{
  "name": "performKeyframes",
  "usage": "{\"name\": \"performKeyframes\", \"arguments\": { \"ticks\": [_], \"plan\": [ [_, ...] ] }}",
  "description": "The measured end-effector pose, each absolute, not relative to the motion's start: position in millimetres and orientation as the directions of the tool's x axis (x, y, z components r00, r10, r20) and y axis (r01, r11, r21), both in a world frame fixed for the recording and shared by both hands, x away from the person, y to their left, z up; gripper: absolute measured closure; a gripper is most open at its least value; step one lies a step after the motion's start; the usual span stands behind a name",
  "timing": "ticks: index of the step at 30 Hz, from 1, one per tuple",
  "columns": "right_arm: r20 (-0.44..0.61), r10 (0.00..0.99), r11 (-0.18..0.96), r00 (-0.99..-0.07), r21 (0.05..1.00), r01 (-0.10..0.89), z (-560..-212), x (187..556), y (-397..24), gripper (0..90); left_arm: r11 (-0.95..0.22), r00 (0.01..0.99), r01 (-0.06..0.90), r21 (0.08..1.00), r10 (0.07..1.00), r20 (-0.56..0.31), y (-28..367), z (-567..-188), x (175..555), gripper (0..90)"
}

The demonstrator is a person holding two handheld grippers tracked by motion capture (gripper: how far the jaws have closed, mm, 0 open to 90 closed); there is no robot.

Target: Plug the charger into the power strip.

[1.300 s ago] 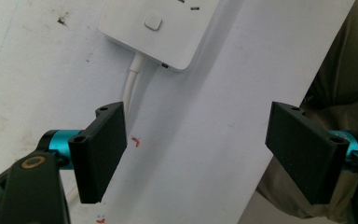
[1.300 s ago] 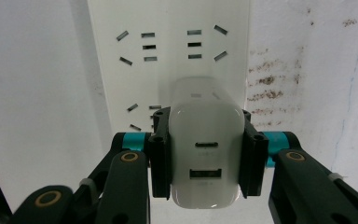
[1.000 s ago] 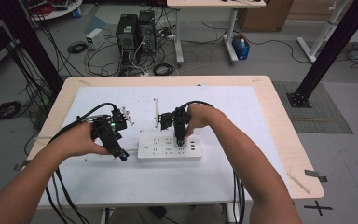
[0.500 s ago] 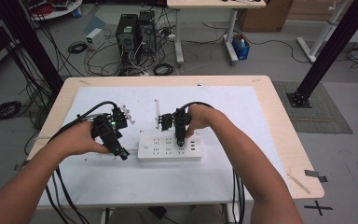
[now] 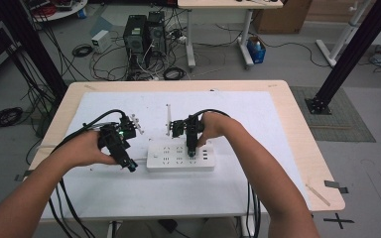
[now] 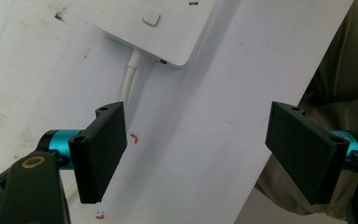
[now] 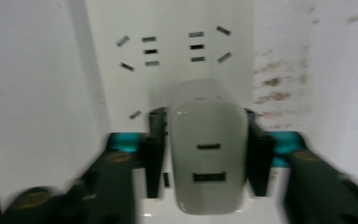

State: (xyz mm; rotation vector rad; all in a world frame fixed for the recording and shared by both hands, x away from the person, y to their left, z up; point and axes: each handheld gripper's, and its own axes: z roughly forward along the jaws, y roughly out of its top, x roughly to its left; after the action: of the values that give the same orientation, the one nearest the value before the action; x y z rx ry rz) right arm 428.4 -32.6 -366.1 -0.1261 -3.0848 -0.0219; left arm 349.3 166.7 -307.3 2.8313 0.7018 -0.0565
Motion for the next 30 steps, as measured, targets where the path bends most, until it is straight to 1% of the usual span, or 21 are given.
{"name": "performKeyframes", "arguments": {
  "ticks": [1,2,4,6,7,8,9,10,11,12,16,20,24,30],
  "plan": [
    [0.053,0.105,0.994,-0.993,0.023,0.106,-366,427,-33,45.6,-0.862,0.886,0.463,0.205,0.454,-0.091,166,-307,350,20.7],
    [0.047,0.094,0.995,-0.994,0.023,0.095,-366,427,-33,45.6,-0.862,0.886,0.463,0.205,0.454,-0.092,166,-307,350,20.7],
    [0.041,0.094,0.996,-0.995,0.006,0.094,-365,425,-32,36.2,-0.864,0.887,0.461,0.205,0.452,-0.087,165,-306,350,20.7],
    [0.043,0.125,0.992,-0.991,0.014,0.126,-360,424,-31,30.4,-0.866,0.89,0.456,0.205,0.449,-0.083,164,-304,351,20.7],
    [0.052,0.105,0.994,-0.993,0.022,0.106,-358,426,-31,24.3,-0.863,0.888,0.459,0.209,0.452,-0.085,164,-304,351,20.7],
    [0.072,0.116,0.993,-0.991,0.014,0.117,-356,426,-31,21.8,-0.864,0.889,0.458,0.211,0.451,-0.084,164,-303,351,20.7],
    [0.076,0.123,0.992,-0.989,0.02,0.125,-354,425,-31,21.7,-0.864,0.889,0.457,0.213,0.449,-0.085,163,-303,351,20.7],
    [0.085,0.119,0.992,-0.989,0.02,0.121,-352,424,-31,21.4,-0.865,0.89,0.455,0.213,0.448,-0.084,163,-303,350,20.7],
    [0.086,0.103,0.994,-0.991,0.027,0.106,-350,423,-32,18.4,-0.864,0.89,0.456,0.214,0.448,-0.087,163,-303,350,20.7],
    [0.082,0.11,0.993,-0.991,0.03,0.113,-348,422,-33,16.9,-0.867,0.892,0.452,0.21,0.444,-0.085,163,-303,350,20.7],
    [0.073,0.135,0.99,-0.988,0.032,0.138,-340,418,-35,17.0,-0.865,0.89,0.455,0.209,0.448,-0.084,162,-303,350,20.7],
    [0.069,0.131,0.99,-0.989,0.045,0.134,-330,413,-38,17.0,-0.866,0.89,0.456,0.205,0.449,-0.083,163,-302,350,20.7],
    [0.079,0.176,0.981,-0.981,0.063,0.181,-318,407,-41,16.9,-0.864,0.888,0.46,0.205,0.454,-0.078,162,-298,351,20.7],
    [0.074,0.212,0.971,-0.974,0.096,0.219,-299,401,-48,16.9,-0.861,0.886,0.463,0.212,0.458,-0.073,160,-291,349,20.7]
  ]
}}
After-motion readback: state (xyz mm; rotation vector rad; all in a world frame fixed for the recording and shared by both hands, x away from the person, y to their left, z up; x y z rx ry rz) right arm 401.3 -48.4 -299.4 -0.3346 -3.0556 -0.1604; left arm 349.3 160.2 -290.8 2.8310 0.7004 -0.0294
